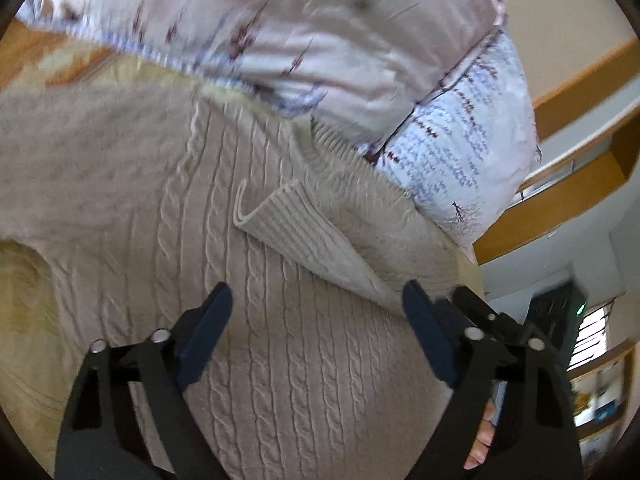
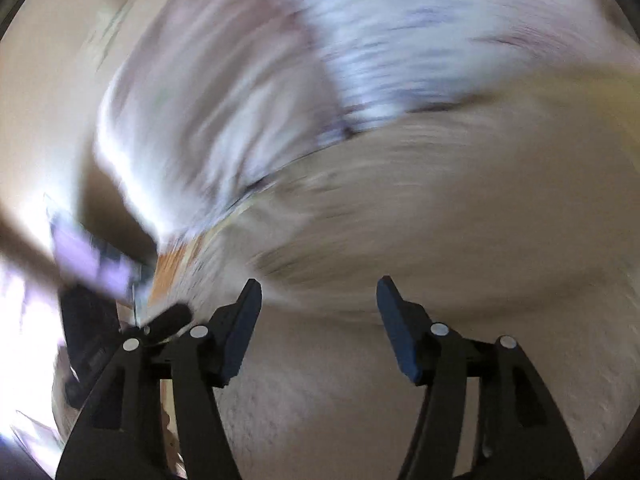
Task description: Fold small clothes
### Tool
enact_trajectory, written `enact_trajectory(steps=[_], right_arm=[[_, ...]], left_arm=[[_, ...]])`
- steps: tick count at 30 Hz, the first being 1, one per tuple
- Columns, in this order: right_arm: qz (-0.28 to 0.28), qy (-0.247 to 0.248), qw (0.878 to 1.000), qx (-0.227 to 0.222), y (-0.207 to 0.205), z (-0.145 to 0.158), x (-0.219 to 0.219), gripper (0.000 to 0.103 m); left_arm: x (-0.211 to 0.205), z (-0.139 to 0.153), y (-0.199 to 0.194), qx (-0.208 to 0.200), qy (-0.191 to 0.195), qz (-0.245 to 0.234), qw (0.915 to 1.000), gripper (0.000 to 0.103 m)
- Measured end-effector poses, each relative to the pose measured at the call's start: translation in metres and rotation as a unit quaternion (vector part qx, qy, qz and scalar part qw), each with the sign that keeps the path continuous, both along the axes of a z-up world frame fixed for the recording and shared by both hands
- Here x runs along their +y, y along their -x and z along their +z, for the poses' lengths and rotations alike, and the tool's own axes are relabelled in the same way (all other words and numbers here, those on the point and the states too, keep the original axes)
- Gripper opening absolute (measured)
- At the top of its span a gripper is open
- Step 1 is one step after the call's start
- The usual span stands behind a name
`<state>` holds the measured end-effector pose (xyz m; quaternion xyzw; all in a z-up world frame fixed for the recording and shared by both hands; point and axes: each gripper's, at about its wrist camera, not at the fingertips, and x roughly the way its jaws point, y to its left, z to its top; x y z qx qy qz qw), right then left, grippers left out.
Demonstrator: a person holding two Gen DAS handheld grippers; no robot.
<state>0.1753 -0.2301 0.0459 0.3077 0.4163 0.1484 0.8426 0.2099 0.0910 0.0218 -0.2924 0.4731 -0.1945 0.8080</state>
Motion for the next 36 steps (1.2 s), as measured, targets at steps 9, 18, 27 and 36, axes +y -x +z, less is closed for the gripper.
enact_trajectory(steps=[9,18,27,36], right_arm=[[-0.232,-0.132,0.962,0.063,0.040,-0.052,-0.120,0.056],[-0.244,-0.142,0.958,0.043,0.032,-0.058,-0.129,0.037],[-0.252,-0.122,0.960,-0.023,0.040,-0.047,-0.129,0.008],[-0.255,-0.056,0.965,0.021,0.035,-0.058,-0.112,0.009]], left_arm=[[0.006,-0.021,-0.020,0.059,0.039,0.052,0.9961,0.068],[0.009,-0.026,-0.043,0.064,0.031,0.058,0.9958,0.039],[0.001,0.004,-0.065,-0.033,0.019,0.013,0.9992,0.006],[-0.003,-0.018,-0.068,-0.011,-0.102,0.002,0.9948,0.006]])
